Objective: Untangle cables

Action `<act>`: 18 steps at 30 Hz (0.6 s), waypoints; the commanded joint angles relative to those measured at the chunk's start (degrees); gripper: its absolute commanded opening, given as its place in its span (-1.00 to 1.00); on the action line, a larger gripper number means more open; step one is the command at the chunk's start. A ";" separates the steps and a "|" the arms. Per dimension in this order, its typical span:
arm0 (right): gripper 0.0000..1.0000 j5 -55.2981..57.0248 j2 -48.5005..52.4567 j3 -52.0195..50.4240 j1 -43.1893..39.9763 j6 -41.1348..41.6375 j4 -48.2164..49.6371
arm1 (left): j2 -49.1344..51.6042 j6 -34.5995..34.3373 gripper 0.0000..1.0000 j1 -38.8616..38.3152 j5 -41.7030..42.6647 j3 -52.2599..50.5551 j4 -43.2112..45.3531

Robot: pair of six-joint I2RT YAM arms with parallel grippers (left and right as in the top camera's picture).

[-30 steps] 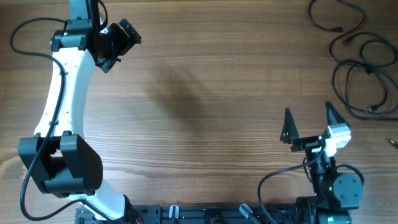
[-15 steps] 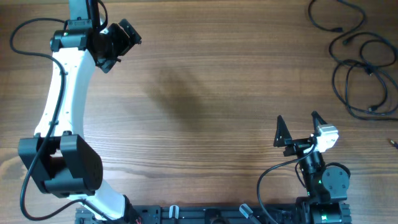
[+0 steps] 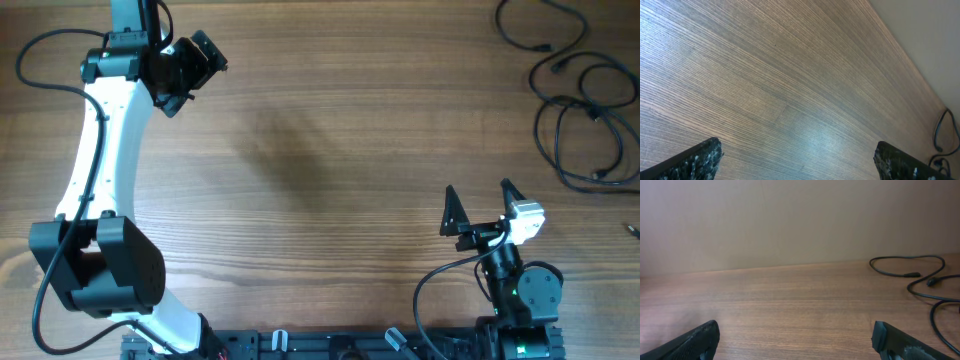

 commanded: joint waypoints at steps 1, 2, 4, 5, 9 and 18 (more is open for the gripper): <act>1.00 -0.04 -0.42 -0.04 -0.22 0.96 0.15 | 0.37 -0.13 1.00 -0.11 -0.35 0.33 0.13; 1.00 -0.04 -0.42 -0.04 -0.22 0.98 0.15 | 0.37 -0.13 1.00 -0.11 -0.39 0.31 0.13; 0.99 -0.04 -0.42 -0.04 -0.22 0.96 0.15 | 0.02 -0.13 1.00 -0.42 -0.42 0.31 0.13; 0.99 -0.04 -0.42 -0.04 -0.22 0.98 0.15 | -0.61 -0.13 1.00 -1.14 -0.39 0.31 0.11; 0.99 -0.07 -0.42 -0.04 -0.22 0.96 0.15 | -6.05 -0.11 1.00 -5.03 -6.43 0.31 -0.26; 1.00 -0.07 -0.42 -0.04 -0.22 0.98 0.15 | -25.92 3.69 1.00 -8.68 -21.86 0.31 -4.87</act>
